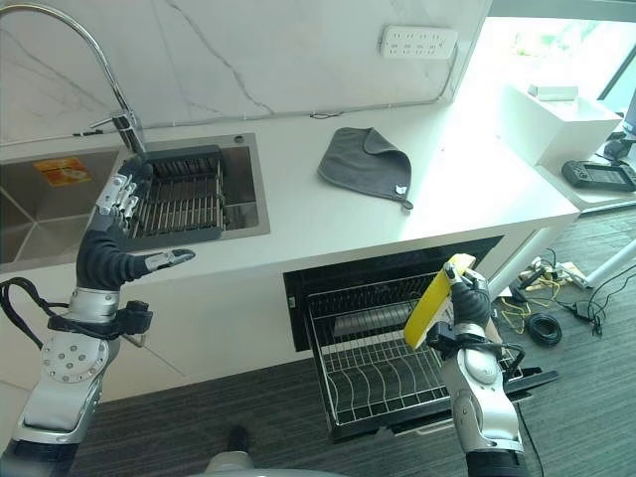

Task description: Place the dishes in the dishwasher.

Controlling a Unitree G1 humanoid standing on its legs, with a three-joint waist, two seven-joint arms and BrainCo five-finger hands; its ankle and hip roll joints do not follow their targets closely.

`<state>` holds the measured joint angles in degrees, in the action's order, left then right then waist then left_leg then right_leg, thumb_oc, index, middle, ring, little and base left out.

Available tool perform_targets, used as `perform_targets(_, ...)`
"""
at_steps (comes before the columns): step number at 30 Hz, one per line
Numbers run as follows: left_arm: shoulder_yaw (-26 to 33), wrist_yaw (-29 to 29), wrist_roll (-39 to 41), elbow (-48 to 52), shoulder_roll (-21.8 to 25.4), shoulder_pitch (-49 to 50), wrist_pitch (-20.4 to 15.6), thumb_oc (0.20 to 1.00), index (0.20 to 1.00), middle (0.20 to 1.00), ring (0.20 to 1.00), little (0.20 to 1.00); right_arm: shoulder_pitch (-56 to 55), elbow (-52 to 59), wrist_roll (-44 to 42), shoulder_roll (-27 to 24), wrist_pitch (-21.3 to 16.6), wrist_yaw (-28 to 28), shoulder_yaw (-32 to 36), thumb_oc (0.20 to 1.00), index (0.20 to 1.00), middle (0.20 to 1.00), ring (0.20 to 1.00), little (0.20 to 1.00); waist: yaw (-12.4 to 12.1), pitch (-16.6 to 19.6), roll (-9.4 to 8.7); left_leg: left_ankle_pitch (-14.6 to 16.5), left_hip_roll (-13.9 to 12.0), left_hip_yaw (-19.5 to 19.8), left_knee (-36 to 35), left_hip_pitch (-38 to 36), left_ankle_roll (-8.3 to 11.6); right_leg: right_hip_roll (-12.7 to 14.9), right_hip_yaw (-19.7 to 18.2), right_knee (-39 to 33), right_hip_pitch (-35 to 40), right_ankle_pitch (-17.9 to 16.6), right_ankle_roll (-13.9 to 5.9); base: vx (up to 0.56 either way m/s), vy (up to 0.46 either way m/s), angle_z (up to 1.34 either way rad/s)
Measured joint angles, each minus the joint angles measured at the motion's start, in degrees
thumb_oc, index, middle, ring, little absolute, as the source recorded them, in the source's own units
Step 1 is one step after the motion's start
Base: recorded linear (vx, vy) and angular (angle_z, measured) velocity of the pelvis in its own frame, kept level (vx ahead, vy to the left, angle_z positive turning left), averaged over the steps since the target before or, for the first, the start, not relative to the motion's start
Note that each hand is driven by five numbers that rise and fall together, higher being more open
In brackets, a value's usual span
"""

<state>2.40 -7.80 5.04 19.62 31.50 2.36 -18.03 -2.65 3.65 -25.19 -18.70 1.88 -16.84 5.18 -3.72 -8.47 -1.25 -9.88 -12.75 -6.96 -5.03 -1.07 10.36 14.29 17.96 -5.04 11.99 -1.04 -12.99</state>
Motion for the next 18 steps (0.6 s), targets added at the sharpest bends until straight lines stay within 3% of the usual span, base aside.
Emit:
perform_targets(4, 0.01, -0.32, -0.02, 0.01, 0.00, 0.02, 0.02, 1.000, 1.000, 1.000, 1.000, 1.000, 0.02, -0.34, 8.26, -2.10, 0.07, -0.50, -0.23, 0.200, 0.200, 0.200, 0.200, 0.200, -0.13, 0.00, 0.04, -0.03, 0.09, 0.13, 0.00, -0.23, 0.06, 0.04, 0.12, 0.00, 0.67, 0.00, 0.00, 0.00, 0.008, 0.01)
perform_targets(10, 0.02, 0.57, 0.11, 0.01, 0.00, 0.23, -0.03, 1.000, 1.000, 1.000, 1.000, 1.000, -0.17, -3.74, 14.06, -3.62, 0.18, -1.35, -1.40, 0.200, 0.200, 0.200, 0.200, 0.200, -0.65, 0.07, 0.32, 0.02, 0.18, 0.54, -0.01, -0.23, -0.01, 0.06, 0.32, 0.10, 0.63, 0.04, -0.01, 0.00, 0.010, 0.02)
perform_targets(18, -0.33, 19.49, 0.77, -0.82, 1.48, 10.69, 1.58, 1.000, 1.000, 1.000, 1.000, 1.000, -0.46, -7.90, 16.94, -4.44, -0.52, -2.57, -1.40, 0.200, 0.200, 0.200, 0.200, 0.200, -2.85, 0.16, 2.16, -0.04, 0.34, 2.00, 0.00, 0.20, -0.01, 0.11, 1.53, 1.02, 0.71, 0.70, -0.11, -0.04, -0.007, 0.08)
